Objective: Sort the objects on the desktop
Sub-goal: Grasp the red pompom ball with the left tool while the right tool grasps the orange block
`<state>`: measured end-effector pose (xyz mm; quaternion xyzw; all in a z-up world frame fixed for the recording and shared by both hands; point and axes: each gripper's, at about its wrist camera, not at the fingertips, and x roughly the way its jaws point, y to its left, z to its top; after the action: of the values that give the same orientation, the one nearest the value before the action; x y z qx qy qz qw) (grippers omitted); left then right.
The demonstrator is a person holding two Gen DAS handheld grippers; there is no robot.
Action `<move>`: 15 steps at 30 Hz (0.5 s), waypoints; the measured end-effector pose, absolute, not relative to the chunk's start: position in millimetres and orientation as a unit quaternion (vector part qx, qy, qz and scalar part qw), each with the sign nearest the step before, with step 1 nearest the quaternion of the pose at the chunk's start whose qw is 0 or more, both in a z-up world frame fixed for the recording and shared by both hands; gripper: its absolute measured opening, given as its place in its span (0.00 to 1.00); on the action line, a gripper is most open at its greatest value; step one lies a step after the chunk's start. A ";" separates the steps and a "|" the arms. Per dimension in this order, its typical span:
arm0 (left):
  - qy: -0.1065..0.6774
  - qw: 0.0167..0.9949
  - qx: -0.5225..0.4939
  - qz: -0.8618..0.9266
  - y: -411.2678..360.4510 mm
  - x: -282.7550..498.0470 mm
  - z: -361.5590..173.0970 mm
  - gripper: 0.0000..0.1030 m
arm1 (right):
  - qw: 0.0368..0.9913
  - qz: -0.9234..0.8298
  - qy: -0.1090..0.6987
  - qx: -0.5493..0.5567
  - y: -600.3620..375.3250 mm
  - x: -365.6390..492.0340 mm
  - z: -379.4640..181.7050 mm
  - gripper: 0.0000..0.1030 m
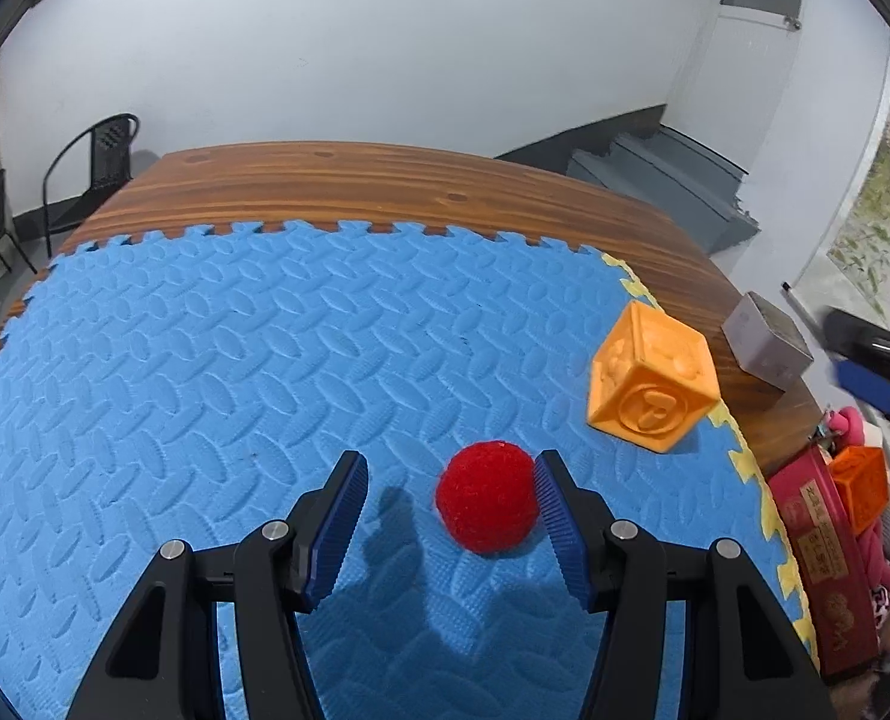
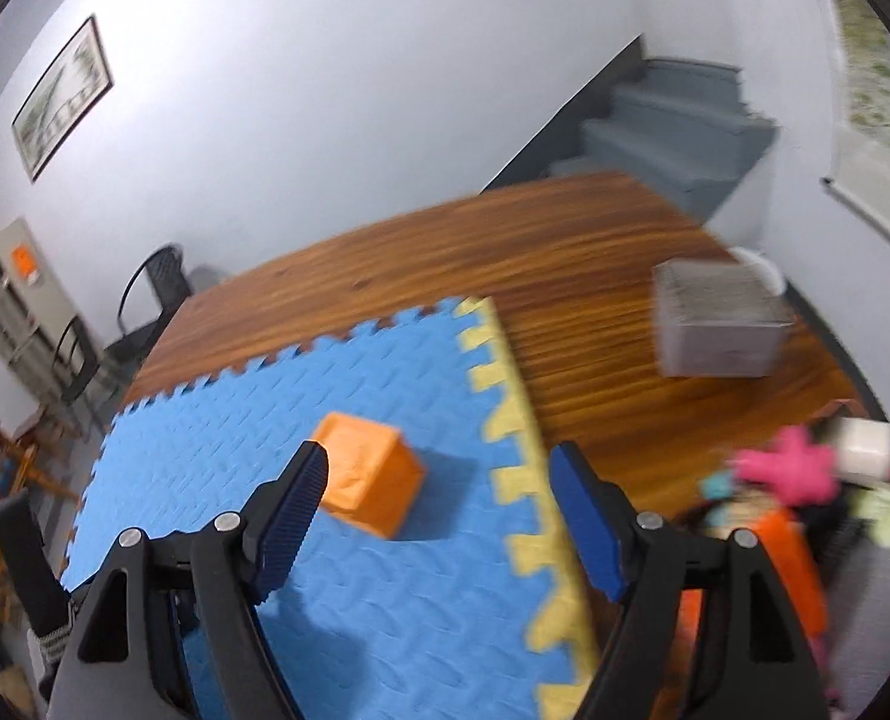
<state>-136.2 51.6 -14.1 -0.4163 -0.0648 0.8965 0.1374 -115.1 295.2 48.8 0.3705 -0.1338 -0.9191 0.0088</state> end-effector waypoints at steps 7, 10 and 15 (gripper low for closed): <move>-0.041 0.160 -0.426 0.890 65.6 -135.0 -20.7 0.58 | 0.031 -0.897 -0.130 0.421 257.8 -166.5 11.7 0.77; -0.038 0.161 -0.434 0.886 68.4 -139.2 -26.4 0.57 | 0.034 -0.890 -0.129 0.435 248.3 -181.3 -1.1 0.77; -0.059 0.169 -0.436 0.882 62.3 -142.4 -27.6 0.35 | 0.025 -0.894 -0.104 0.435 238.4 -183.5 -11.3 0.72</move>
<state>-142.4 62.3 -27.6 -0.4361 -0.0588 0.8818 0.1694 -183.5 238.4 -11.3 0.4355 -0.1044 -0.8938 0.0254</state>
